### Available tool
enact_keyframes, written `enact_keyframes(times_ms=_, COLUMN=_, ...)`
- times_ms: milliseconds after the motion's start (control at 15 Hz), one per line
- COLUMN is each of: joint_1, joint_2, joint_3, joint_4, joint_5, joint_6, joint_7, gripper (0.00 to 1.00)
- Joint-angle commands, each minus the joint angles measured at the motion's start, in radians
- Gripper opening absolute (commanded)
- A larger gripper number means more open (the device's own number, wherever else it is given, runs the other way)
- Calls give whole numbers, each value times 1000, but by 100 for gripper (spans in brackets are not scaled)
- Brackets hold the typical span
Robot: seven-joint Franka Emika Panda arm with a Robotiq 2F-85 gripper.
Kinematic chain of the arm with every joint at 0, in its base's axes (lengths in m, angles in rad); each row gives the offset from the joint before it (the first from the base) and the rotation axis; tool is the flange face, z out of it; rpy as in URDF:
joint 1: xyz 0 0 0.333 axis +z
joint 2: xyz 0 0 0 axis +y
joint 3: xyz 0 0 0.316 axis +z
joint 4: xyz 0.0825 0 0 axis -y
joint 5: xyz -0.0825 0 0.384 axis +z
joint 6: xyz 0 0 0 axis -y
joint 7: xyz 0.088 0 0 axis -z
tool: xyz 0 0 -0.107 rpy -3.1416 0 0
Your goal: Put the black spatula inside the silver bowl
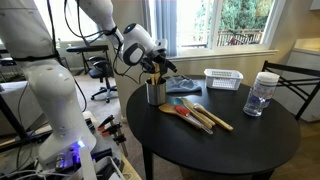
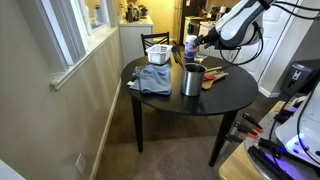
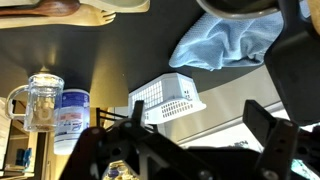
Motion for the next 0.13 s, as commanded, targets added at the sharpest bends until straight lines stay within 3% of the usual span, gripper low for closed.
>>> enact_keyframes(times_ms=0, joint_1=-39, joint_2=-1, joint_3=31, joint_4=-1, joint_5=-27, joint_6=-2, joint_7=21, gripper=100)
enact_keyframes(times_ms=67, joint_1=-39, joint_2=-1, joint_3=31, joint_4=-1, joint_5=-27, joint_6=-2, joint_7=21, gripper=100)
